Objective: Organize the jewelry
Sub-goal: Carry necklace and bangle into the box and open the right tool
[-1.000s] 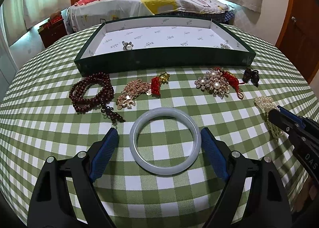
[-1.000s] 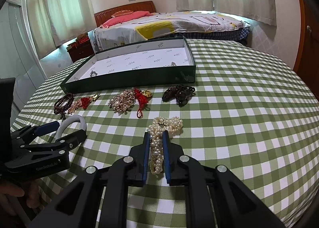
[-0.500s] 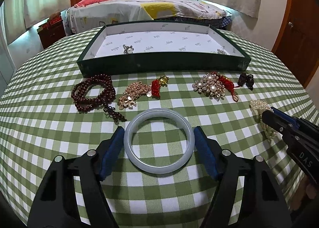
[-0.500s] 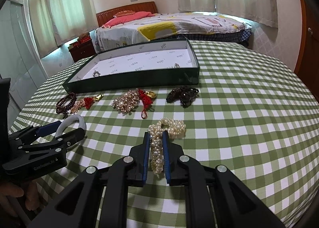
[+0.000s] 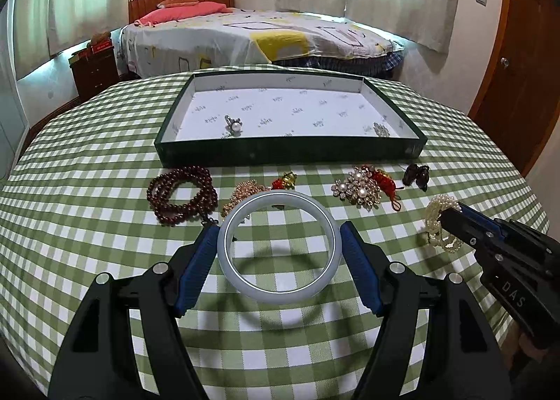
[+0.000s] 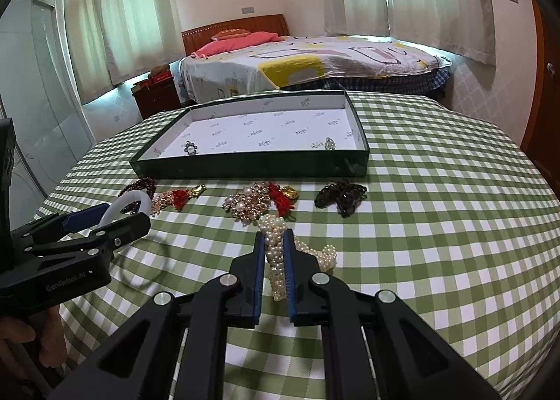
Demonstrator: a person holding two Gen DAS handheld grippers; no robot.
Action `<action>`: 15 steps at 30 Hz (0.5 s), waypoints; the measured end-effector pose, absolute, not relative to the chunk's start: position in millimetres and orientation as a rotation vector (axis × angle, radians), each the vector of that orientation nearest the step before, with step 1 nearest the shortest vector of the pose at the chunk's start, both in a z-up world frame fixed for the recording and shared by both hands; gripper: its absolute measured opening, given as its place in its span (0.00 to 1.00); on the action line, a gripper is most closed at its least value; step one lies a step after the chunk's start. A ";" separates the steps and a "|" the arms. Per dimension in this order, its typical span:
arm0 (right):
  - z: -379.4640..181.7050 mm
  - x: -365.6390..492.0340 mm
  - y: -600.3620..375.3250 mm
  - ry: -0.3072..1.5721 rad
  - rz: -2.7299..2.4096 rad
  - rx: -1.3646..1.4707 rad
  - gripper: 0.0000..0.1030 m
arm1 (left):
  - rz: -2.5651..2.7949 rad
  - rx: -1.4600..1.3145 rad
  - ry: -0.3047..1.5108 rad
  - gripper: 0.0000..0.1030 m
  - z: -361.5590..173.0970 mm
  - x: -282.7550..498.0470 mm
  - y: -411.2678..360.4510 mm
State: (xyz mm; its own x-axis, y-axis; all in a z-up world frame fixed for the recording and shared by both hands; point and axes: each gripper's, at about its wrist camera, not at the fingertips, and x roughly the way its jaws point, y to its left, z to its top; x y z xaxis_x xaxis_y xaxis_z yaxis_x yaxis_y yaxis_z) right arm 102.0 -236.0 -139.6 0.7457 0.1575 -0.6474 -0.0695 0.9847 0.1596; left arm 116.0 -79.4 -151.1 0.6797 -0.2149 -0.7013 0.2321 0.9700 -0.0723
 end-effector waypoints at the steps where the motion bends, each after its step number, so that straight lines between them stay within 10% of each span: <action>1: -137.3 102.1 -235.5 0.715 0.127 0.128 0.10 | -0.252 0.020 0.782 0.67 -150.0 115.6 -78.2; 15: -85.2 138.6 -229.7 0.600 0.173 0.136 0.10 | -0.288 -0.002 0.694 0.67 -111.4 149.5 -87.4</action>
State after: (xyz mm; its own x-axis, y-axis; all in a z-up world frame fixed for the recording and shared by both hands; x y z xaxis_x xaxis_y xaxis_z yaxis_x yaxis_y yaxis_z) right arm 138.6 -229.7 -85.2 0.8114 0.2011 -0.5487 -0.1224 0.9766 0.1769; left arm 149.5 -87.4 -111.4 0.7306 -0.2622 -0.6304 0.2612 0.9604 -0.0968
